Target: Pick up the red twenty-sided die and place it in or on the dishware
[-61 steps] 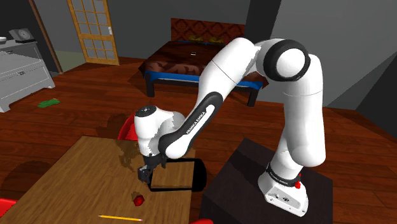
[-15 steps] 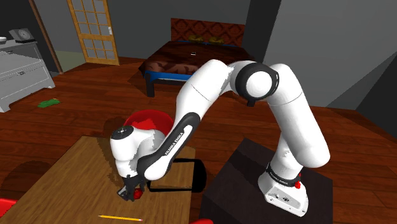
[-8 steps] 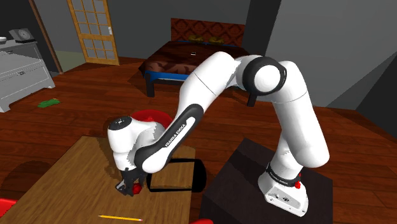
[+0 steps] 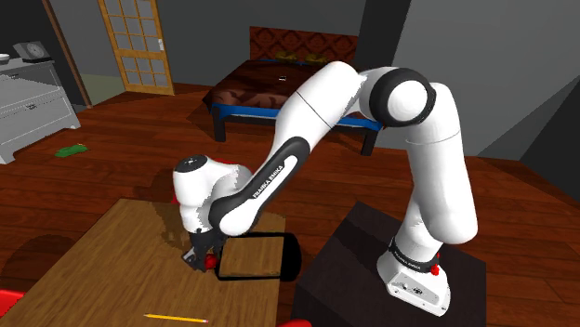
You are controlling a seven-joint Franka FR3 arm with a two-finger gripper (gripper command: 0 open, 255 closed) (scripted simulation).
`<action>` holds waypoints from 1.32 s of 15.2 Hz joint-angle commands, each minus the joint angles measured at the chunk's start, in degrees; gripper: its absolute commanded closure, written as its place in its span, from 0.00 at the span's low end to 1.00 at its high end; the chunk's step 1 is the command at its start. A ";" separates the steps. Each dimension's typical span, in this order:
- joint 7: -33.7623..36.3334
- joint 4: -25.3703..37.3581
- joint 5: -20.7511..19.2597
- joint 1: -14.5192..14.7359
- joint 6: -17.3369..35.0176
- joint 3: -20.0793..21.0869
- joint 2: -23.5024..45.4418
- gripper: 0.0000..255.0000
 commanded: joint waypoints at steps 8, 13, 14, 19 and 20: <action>-11.96 -16.50 4.73 -11.08 5.97 0.55 -11.23 1.00; -20.23 -23.31 7.75 -16.85 8.19 -0.08 -16.22 1.00; -21.98 -24.48 8.34 -17.96 8.53 -0.31 -17.12 1.00; -23.37 -26.06 7.51 -19.00 11.15 -1.43 -16.00 1.00; -22.98 -26.05 6.94 -18.83 11.86 -1.69 -15.21 1.00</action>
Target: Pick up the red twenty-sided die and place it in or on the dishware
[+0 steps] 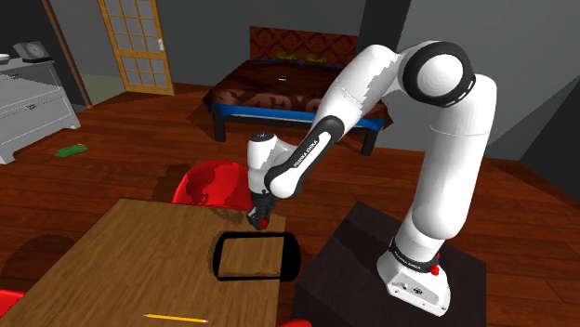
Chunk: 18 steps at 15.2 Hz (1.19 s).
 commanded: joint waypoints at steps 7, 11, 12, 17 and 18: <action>2.99 0.32 -4.58 1.71 5.69 -2.63 6.37 1.00; 4.04 0.71 -6.10 2.58 7.53 -3.81 8.68 1.00; 4.03 0.71 -6.10 2.58 7.53 -3.81 8.68 1.00; 4.03 0.71 -6.09 2.58 7.53 -3.81 8.68 1.00; 4.03 0.71 -6.09 2.58 7.53 -3.81 8.68 0.00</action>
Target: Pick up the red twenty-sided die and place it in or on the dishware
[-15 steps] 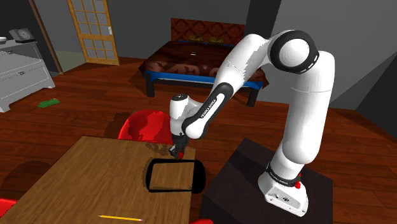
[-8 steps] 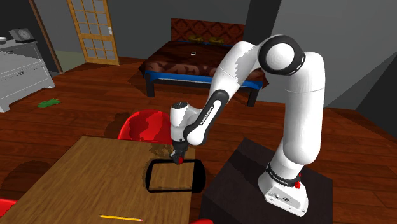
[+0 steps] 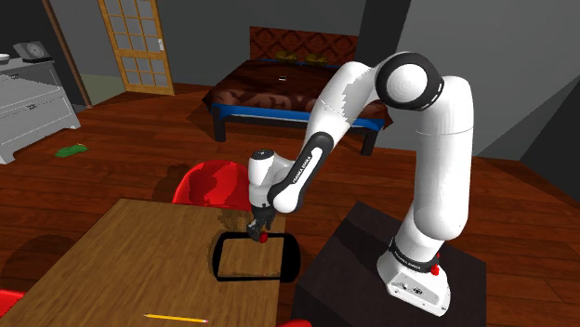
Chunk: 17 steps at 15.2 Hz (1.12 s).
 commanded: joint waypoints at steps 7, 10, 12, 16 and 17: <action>-1.91 -0.49 2.64 -1.63 -3.34 2.07 -3.97 0.00; -3.70 -0.64 5.15 -2.75 -6.47 3.54 -7.45 0.00; -3.71 -0.64 5.16 -2.72 -6.47 3.52 -7.46 0.00; -3.71 -0.64 5.16 -2.72 -6.47 3.52 -7.46 0.00; -3.71 -0.64 5.16 -2.72 -6.47 3.52 -7.46 0.00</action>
